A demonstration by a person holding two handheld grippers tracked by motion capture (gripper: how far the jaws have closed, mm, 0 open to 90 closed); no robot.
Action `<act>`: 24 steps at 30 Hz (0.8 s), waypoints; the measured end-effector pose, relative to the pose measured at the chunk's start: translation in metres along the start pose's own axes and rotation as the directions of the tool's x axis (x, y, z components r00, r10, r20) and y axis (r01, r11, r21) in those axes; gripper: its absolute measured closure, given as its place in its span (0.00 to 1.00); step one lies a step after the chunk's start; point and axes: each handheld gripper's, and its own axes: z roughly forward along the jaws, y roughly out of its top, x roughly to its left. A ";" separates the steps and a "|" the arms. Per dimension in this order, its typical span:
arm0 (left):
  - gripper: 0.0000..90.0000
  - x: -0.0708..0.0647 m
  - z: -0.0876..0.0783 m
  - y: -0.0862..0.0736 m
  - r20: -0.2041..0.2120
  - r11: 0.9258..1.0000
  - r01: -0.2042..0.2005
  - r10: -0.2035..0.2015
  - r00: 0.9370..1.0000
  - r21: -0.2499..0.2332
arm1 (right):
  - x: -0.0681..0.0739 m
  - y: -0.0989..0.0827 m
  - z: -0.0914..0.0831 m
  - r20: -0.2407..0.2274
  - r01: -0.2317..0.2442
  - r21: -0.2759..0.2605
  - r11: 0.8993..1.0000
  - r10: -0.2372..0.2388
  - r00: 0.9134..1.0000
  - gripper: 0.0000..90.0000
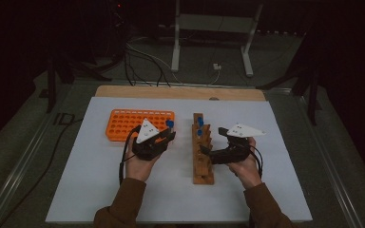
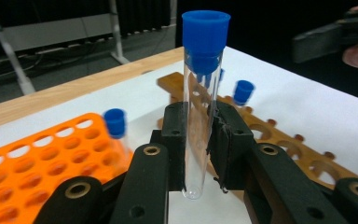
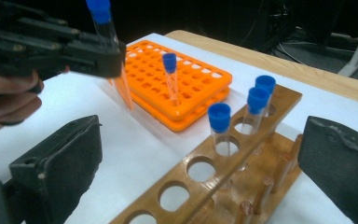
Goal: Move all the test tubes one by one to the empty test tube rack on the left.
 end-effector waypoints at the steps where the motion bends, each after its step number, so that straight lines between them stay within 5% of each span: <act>1: 0.85 0.002 0.000 0.000 -0.008 1.000 0.001 -0.001 1.000 -0.001 | 0.000 -0.001 -0.001 0.000 -0.003 0.000 1.000 0.003 1.000 0.00; 24: 0.85 0.038 0.026 -0.013 -0.150 0.999 0.030 -0.028 0.988 0.015 | -0.004 -0.015 -0.014 0.029 0.009 0.012 1.000 -0.010 1.000 0.00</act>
